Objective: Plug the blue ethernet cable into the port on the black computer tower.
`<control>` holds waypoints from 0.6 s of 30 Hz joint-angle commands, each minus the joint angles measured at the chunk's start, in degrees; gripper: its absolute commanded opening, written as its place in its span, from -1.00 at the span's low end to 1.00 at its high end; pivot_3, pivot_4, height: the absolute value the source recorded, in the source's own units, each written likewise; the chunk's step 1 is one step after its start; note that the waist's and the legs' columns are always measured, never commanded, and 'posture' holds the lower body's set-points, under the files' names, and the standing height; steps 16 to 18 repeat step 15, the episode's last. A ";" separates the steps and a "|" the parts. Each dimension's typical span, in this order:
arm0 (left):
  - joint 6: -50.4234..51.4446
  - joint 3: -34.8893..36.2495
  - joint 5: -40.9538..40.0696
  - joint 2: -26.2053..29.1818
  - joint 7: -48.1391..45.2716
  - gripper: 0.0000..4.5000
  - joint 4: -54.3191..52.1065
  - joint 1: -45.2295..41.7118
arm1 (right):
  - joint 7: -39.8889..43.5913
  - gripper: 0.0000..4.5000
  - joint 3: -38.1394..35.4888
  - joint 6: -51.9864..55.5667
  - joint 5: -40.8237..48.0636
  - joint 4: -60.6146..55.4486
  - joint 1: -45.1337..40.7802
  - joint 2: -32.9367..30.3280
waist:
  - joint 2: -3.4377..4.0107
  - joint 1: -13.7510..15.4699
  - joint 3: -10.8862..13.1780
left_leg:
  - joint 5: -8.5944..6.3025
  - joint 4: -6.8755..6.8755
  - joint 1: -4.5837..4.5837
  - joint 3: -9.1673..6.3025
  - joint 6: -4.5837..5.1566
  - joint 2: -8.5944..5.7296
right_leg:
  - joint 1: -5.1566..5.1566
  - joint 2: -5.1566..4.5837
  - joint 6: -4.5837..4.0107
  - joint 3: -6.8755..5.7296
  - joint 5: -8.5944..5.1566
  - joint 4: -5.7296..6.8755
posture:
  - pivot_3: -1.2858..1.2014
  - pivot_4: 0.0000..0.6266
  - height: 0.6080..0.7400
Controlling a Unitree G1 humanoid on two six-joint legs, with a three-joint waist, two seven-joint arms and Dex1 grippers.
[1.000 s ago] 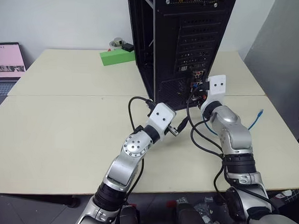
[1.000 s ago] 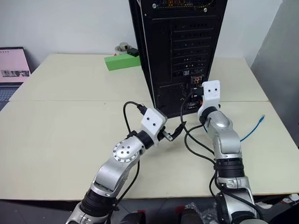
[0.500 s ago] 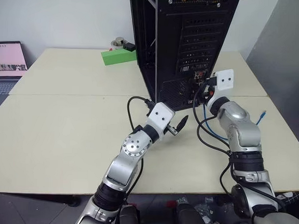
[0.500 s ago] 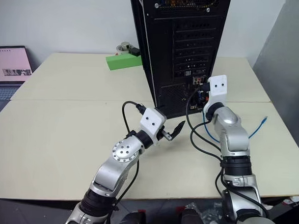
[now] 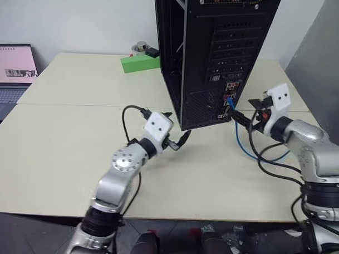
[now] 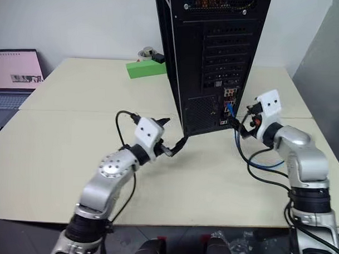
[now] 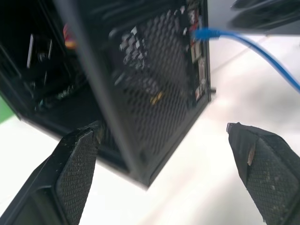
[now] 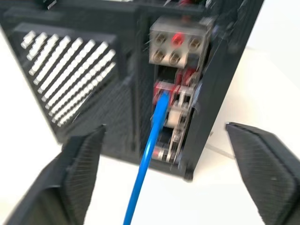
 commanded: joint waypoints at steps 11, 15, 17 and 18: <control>5.85 13.01 -17.99 21.43 -23.20 1.00 -3.01 -0.60 | 20.09 0.98 -7.06 -7.57 7.35 3.02 1.66 -13.32 | -0.07 0.03 0.06 | 0.00 -0.01 0.00 0.01 0.00 0.03 | 0.01 -0.01 0.00 -0.02 -0.01 -0.04 | 0.03 -0.52 1.00; 5.54 14.71 -20.80 23.84 -25.57 1.00 -2.80 -1.06 | 21.11 0.98 -6.65 -8.94 7.22 5.23 0.32 -13.90 | -0.08 0.03 0.07 | 0.00 -0.01 0.00 0.01 0.00 0.03 | 0.01 -0.01 0.00 -0.02 -0.01 -0.04 | 0.03 -0.52 1.00; 5.54 14.71 -20.80 23.84 -25.57 1.00 -2.80 -1.06 | 21.11 0.98 -6.65 -8.94 7.22 5.23 0.32 -13.90 | -0.08 0.03 0.07 | 0.00 -0.01 0.00 0.01 0.00 0.03 | 0.01 -0.01 0.00 -0.02 -0.01 -0.04 | 0.03 -0.52 1.00; 5.54 14.71 -20.80 23.84 -25.57 1.00 -2.80 -1.06 | 21.11 0.98 -6.65 -8.94 7.22 5.23 0.32 -13.90 | -0.08 0.03 0.07 | 0.00 -0.01 0.00 0.01 0.00 0.03 | 0.01 -0.01 0.00 -0.02 -0.01 -0.04 | 0.03 -0.52 1.00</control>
